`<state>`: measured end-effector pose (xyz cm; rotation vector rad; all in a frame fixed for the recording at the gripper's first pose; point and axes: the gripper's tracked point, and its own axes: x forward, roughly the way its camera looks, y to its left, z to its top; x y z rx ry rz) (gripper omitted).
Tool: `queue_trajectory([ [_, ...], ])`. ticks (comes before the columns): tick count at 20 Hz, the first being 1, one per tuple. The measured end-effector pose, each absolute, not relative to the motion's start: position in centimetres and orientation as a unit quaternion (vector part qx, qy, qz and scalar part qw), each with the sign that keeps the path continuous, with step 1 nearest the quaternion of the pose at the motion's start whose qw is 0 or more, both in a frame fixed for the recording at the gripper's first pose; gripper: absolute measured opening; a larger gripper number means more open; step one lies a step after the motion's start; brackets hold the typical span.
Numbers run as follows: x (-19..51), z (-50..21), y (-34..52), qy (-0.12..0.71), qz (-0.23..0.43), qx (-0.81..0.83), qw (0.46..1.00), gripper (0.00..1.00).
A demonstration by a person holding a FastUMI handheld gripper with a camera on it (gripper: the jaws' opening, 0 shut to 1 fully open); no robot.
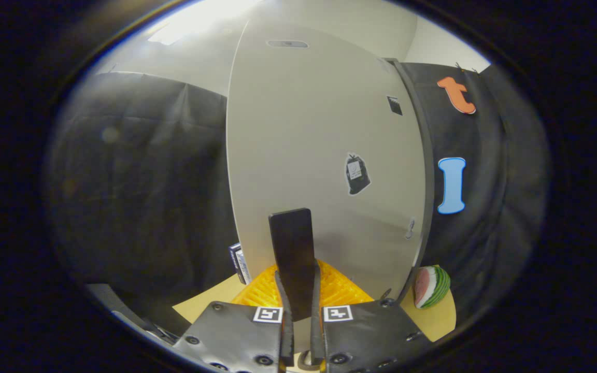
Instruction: Open the shoe cabinet door, grab the shoes and put them into the shoe cabinet, then close the shoe cabinet door.
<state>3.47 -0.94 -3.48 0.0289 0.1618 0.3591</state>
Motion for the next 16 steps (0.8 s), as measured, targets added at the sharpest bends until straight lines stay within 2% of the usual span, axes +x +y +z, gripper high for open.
queue_trajectory([
  [8,3.4,-2.2,-1.6,0.073,0.146,0.015,0.987,0.13],
  [16,2.4,-1.7,-7.3,0.063,0.085,0.012,0.994,0.13],
])
